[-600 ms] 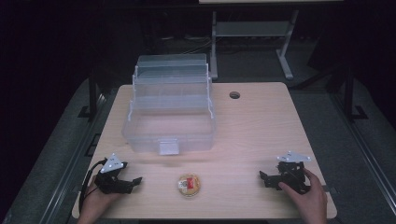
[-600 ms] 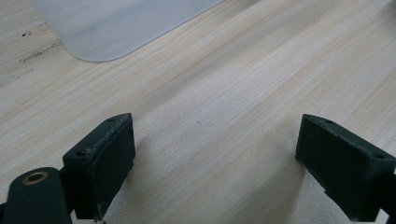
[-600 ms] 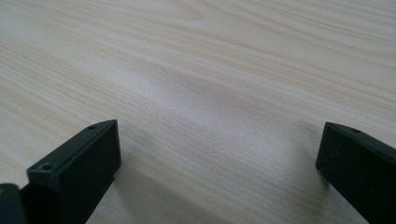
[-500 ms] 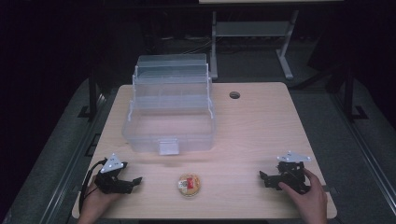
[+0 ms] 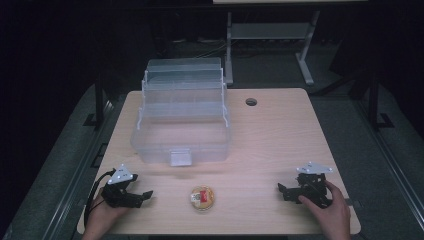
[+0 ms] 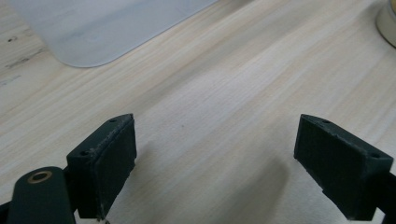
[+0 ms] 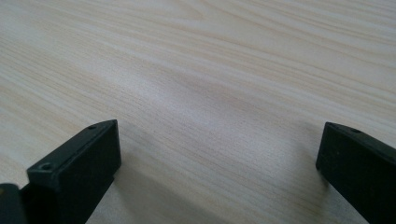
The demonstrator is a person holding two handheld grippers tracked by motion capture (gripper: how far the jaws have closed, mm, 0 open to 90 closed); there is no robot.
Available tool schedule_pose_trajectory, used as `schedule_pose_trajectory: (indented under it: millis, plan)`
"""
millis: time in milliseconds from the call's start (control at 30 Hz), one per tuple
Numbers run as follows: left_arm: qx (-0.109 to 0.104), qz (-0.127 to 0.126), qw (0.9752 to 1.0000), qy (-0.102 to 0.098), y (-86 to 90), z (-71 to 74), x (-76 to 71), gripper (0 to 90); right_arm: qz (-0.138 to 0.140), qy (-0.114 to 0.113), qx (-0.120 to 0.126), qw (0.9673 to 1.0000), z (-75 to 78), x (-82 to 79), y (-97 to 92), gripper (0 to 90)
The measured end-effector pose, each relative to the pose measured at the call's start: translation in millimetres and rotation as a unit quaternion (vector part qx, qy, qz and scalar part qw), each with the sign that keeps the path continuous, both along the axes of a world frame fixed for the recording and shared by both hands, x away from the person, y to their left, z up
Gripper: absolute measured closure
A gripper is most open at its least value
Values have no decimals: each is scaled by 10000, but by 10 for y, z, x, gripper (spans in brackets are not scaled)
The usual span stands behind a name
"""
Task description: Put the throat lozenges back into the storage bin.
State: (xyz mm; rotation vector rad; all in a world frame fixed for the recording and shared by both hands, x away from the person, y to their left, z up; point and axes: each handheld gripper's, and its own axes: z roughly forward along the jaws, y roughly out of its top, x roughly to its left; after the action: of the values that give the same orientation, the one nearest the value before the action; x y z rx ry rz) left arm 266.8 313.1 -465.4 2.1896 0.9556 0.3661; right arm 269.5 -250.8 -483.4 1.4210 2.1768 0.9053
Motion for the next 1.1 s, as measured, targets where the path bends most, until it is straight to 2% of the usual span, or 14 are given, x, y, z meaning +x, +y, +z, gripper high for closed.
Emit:
schedule_pose_trajectory:
  millis: [400,1100]
  plan:
    - [0,-50,9999,103,-63,84,-7,127,-3,0,2,10000,0,0,0,0]
    - [92,-352,9992,176,-229,161,-20,134,-3,0,3,10000,0,0,1,0]
